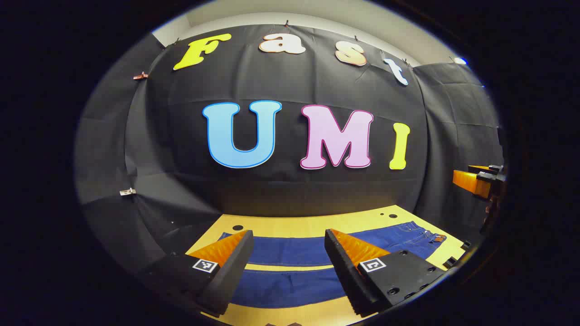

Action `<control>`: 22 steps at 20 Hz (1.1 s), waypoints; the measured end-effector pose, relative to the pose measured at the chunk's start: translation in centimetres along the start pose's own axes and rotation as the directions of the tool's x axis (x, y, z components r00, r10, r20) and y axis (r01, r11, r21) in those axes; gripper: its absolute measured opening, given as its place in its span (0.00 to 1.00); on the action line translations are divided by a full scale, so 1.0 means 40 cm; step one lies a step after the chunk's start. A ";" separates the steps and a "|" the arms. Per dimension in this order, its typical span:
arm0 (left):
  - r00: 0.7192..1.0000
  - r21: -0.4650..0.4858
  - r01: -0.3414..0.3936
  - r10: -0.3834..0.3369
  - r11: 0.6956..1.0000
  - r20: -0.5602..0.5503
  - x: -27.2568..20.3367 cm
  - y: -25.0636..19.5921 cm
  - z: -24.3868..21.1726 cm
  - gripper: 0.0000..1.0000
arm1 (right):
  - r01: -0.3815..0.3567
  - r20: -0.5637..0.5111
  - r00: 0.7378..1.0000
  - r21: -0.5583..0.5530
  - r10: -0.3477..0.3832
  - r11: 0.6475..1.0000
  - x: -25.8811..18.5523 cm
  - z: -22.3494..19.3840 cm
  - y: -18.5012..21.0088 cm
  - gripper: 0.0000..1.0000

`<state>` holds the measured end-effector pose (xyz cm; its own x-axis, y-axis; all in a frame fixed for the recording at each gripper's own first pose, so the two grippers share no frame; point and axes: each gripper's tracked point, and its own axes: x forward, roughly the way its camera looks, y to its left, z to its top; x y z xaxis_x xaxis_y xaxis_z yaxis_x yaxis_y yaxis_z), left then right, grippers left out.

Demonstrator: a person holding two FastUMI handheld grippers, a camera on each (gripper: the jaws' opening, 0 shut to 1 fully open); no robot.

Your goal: Grasp the waist and the cuffs of the jeans and fold them to make the two legs overlap; first hold the waist and fold one-third of the jeans toward the cuffs, then hold the cuffs and fold the remaining one-third in the same direction to finish folding.

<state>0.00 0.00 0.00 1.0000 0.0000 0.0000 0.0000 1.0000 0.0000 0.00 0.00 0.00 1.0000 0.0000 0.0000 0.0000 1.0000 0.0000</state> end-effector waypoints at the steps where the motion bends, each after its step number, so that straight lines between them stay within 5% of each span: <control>1: 1.000 -0.006 0.007 -0.007 1.000 0.003 0.000 -0.009 0.003 0.98 | -0.001 -0.004 1.000 -0.002 0.001 1.000 -0.001 -0.004 -0.001 0.96; 17: 0.998 0.015 0.050 -0.051 0.999 0.033 0.039 -0.064 0.030 0.98 | 0.002 -0.044 0.999 0.008 -0.002 1.000 0.007 -0.035 -0.014 0.96; 22: 0.999 0.067 -0.030 0.032 0.997 -0.036 0.057 0.013 -0.015 0.98 | -0.004 -0.065 0.998 0.000 0.004 1.000 0.021 -0.058 -0.003 0.93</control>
<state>2.28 0.54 -0.61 0.9988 0.0322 -0.0356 -0.0298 0.9973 0.0674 0.82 -0.13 -2.31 0.9979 0.0041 -0.0649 -0.0040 1.0000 0.0005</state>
